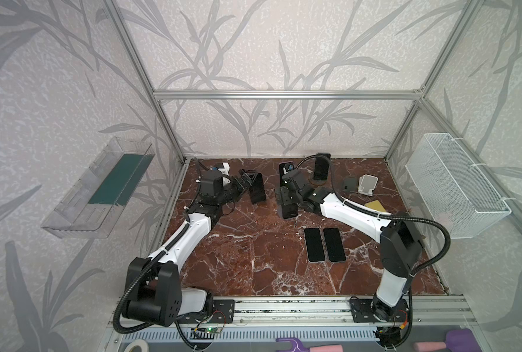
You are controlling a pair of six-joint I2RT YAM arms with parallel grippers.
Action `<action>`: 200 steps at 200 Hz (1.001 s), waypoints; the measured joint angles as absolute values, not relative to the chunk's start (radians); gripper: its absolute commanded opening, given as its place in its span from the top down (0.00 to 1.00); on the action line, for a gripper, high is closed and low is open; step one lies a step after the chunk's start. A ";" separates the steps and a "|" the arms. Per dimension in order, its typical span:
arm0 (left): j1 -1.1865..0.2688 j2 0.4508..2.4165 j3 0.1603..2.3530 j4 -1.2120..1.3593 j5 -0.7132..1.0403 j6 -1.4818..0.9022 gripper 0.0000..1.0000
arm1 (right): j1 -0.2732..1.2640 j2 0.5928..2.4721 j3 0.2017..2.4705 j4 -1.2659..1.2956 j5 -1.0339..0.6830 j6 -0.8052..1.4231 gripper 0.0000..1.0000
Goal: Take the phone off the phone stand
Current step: 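Lower and close the right gripper on the black phone's top edge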
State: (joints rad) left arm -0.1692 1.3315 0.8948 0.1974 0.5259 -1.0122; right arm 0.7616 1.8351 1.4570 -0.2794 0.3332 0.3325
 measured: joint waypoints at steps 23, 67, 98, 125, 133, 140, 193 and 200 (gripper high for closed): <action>-0.169 1.332 0.895 0.200 0.530 -1.016 0.01 | 0.762 1.851 1.457 -0.276 0.332 0.337 0.03; -0.170 1.333 0.895 0.208 0.547 -1.027 0.01 | 0.760 1.858 1.455 -0.274 0.333 0.351 0.06; -0.170 1.339 0.895 0.218 0.551 -1.036 0.02 | 0.760 1.858 1.455 -0.271 0.332 0.356 0.11; -0.170 1.339 0.895 0.221 0.551 -1.044 0.02 | 0.760 1.859 1.449 -0.258 0.332 0.363 0.12; -0.170 1.339 0.895 0.224 0.551 -1.047 0.03 | 0.760 1.859 1.444 -0.254 0.332 0.366 0.12; -0.170 1.339 0.895 0.226 0.551 -1.048 0.02 | 0.760 1.860 1.441 -0.253 0.332 0.368 0.12; -0.170 1.339 0.895 0.241 0.552 -1.051 0.03 | 0.760 1.880 1.433 -0.251 0.336 0.375 0.16; -0.170 1.339 0.895 0.241 0.552 -1.051 0.03 | 0.760 1.880 1.433 -0.251 0.336 0.375 0.17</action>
